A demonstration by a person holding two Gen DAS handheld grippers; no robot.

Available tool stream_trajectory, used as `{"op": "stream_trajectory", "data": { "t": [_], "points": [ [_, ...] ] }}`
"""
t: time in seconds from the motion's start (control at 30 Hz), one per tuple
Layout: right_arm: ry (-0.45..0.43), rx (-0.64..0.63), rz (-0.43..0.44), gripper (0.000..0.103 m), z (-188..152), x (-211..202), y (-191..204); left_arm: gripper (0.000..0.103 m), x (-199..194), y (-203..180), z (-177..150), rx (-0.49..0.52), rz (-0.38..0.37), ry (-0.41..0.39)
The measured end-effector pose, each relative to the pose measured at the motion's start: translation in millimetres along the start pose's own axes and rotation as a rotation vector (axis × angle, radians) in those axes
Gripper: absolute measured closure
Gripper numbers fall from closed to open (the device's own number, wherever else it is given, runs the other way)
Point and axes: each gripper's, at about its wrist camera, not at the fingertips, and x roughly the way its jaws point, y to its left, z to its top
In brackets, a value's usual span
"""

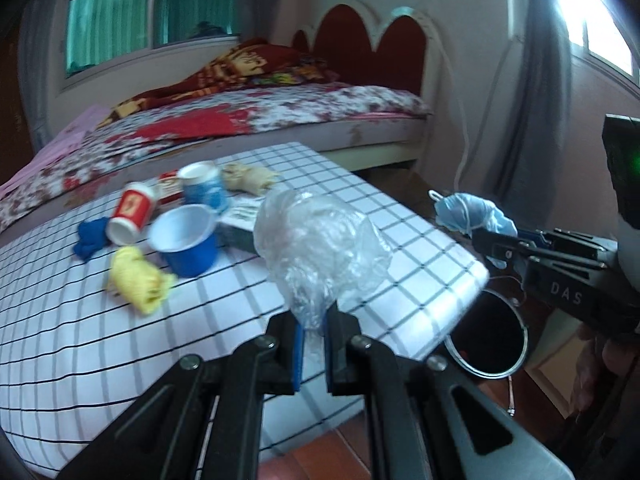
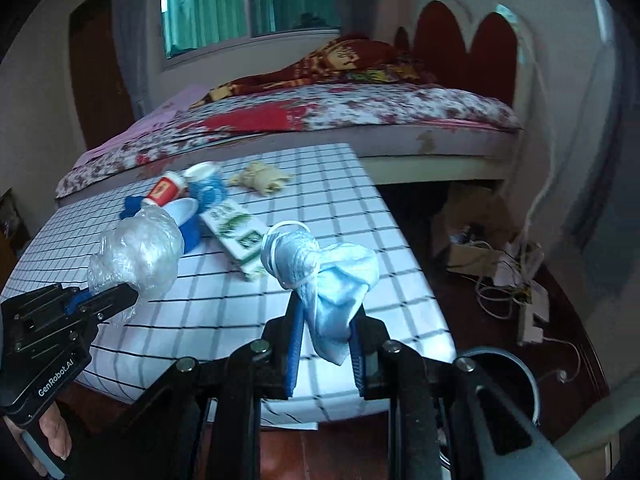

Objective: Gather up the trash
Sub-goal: 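Carry the clear bag and blue mask over the black bin and release both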

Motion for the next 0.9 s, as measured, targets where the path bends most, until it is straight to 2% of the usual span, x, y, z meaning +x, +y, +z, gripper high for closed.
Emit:
{"op": "stream_trajectory", "data": {
  "t": [0.53, 0.73, 0.9],
  "points": [
    [0.023, 0.149, -0.165, 0.081, -53, -49, -119, 0.095, 18, -130, 0, 0.152, -0.193, 0.038],
    [0.062, 0.196, -0.220, 0.081, -83, -59, -168, 0.095, 36, -182, -15, 0.200, -0.282, 0.100],
    [0.123, 0.209, -0.237, 0.081, -111, -54, -202, 0.095, 63, -219, -34, 0.225, -0.351, 0.189]
  ]
}}
